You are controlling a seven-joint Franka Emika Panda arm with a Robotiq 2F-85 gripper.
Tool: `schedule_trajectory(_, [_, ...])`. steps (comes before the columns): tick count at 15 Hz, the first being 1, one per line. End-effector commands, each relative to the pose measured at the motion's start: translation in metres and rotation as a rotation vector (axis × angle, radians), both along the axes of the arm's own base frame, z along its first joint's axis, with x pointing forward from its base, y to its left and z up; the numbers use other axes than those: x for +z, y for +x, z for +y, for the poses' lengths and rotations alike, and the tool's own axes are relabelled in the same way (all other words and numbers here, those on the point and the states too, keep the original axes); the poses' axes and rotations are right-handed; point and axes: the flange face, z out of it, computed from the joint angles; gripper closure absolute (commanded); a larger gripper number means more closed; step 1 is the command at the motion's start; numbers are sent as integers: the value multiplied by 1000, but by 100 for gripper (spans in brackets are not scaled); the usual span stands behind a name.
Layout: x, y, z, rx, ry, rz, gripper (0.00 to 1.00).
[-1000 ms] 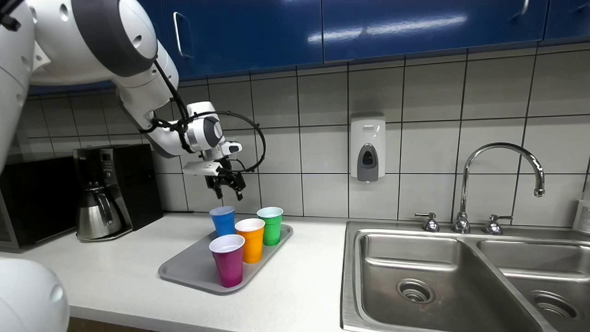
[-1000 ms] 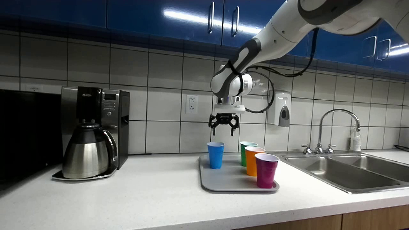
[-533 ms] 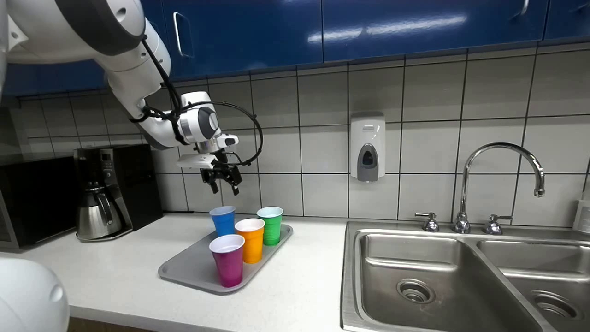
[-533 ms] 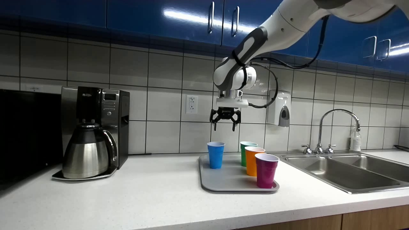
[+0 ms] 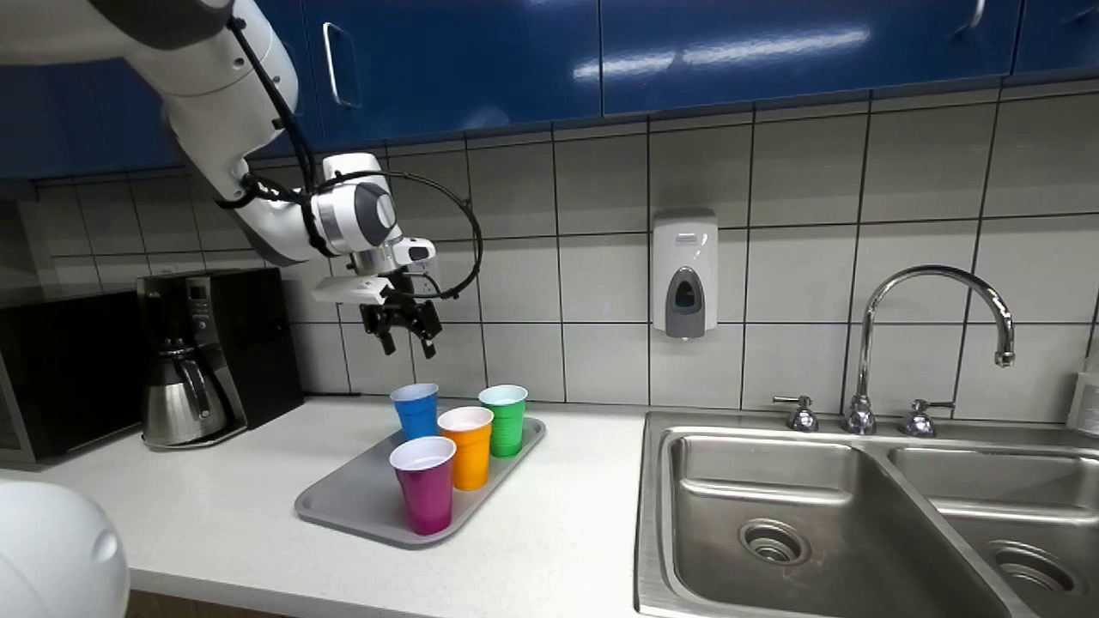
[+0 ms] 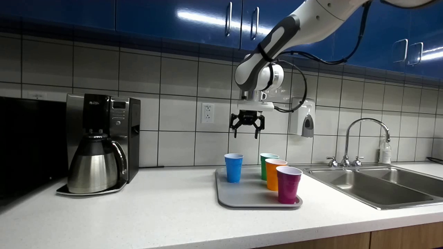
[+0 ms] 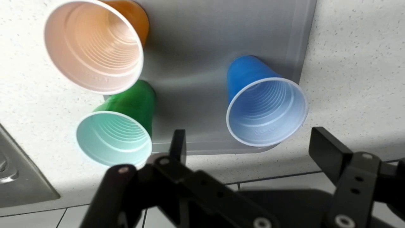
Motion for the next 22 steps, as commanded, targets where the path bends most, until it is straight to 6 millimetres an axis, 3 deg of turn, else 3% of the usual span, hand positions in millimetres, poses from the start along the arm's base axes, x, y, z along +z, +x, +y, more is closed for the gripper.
schedule_trajectory(1, [12, -26, -10, -6, 4, 7, 0])
schedule_trajectory(9, [15, -63, -34, -37, 5, 35, 0])
schedule_trajectory(17, [2, -105, -31, -10, 4, 74, 0])
schedule_trajectory(20, [-1, -114, -32, -17, -3, 88, 0])
schedule_trajectory(21, [-7, -100, -28, -9, 2, 96, 0])
schedule_trajectory(22, [-7, -103, -28, -9, 2, 99, 0])
